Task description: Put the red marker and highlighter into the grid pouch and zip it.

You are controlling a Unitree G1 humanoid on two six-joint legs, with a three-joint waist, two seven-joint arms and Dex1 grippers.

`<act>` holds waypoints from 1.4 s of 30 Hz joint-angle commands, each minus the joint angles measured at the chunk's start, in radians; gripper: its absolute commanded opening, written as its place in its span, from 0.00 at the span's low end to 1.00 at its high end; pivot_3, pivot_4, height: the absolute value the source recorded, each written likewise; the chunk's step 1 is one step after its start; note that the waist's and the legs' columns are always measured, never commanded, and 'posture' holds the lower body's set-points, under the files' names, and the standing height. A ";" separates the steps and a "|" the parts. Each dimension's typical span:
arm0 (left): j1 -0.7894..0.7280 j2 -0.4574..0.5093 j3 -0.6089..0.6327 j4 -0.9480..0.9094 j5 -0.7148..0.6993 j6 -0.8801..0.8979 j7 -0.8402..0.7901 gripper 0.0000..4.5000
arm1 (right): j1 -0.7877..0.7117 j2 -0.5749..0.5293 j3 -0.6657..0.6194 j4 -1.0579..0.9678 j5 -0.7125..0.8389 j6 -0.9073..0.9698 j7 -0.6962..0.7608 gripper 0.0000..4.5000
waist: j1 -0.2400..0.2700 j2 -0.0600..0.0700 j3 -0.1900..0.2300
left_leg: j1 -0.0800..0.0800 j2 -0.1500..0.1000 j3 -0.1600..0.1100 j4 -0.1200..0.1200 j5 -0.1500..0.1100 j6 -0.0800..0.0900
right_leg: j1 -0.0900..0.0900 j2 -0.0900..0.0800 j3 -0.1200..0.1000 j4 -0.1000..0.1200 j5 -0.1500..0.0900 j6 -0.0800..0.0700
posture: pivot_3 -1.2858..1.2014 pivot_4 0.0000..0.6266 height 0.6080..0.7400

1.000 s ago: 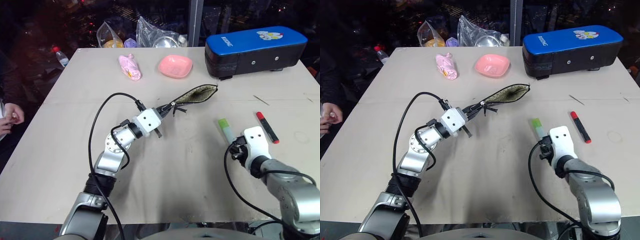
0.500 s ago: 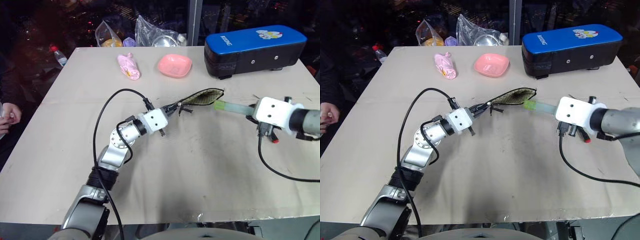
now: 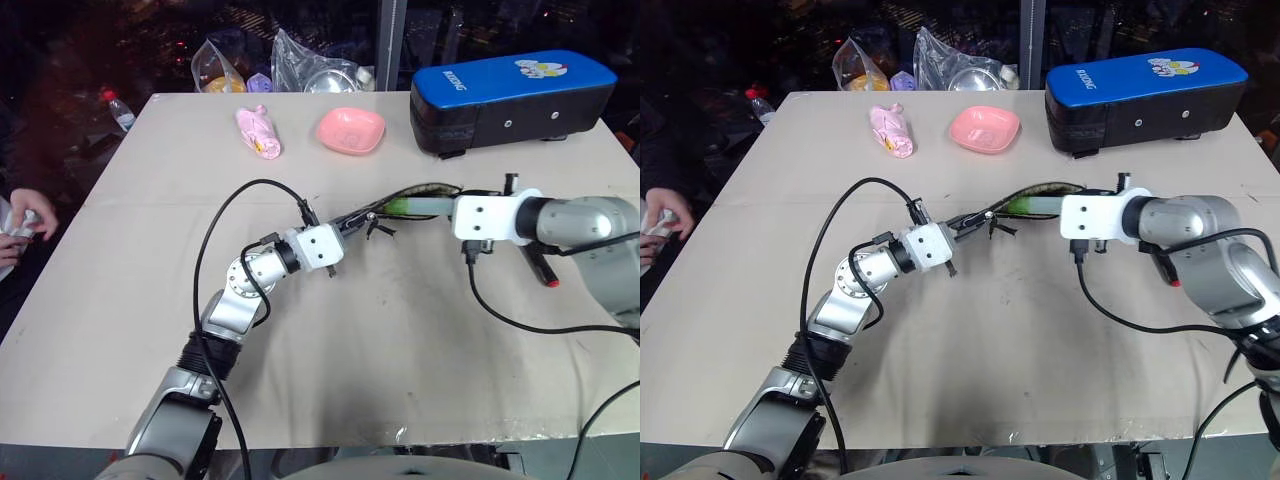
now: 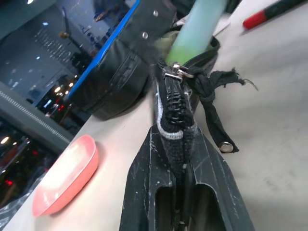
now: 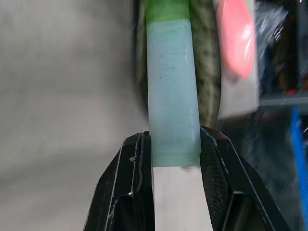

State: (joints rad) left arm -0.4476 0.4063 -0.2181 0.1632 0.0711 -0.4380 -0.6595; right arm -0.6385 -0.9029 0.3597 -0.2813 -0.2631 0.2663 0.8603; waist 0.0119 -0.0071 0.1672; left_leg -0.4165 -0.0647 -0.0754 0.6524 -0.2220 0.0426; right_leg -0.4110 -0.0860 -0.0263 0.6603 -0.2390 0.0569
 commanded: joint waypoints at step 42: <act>0.013 -0.075 0.051 -0.054 -0.078 0.122 0.022 0.00 | 0.465 0.043 -0.657 0.091 0.599 0.833 -0.202 0.90 | 0.003 0.000 0.000 | 0.001 0.000 0.001 0.000 -0.002 0.004 | 0.001 -0.001 0.006 0.001 0.000 0.000 | 0.52 0.24 0.96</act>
State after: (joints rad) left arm -0.4243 0.3364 -0.1690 0.1298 -0.0025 -0.2927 -0.6481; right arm -0.1710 -0.8541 -0.2649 -0.1567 0.3206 1.0803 0.6664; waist 0.0148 -0.0069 0.1667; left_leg -0.4159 -0.0645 -0.0745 0.6530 -0.2243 0.0470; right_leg -0.4102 -0.0862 -0.0202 0.6617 -0.2387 0.0566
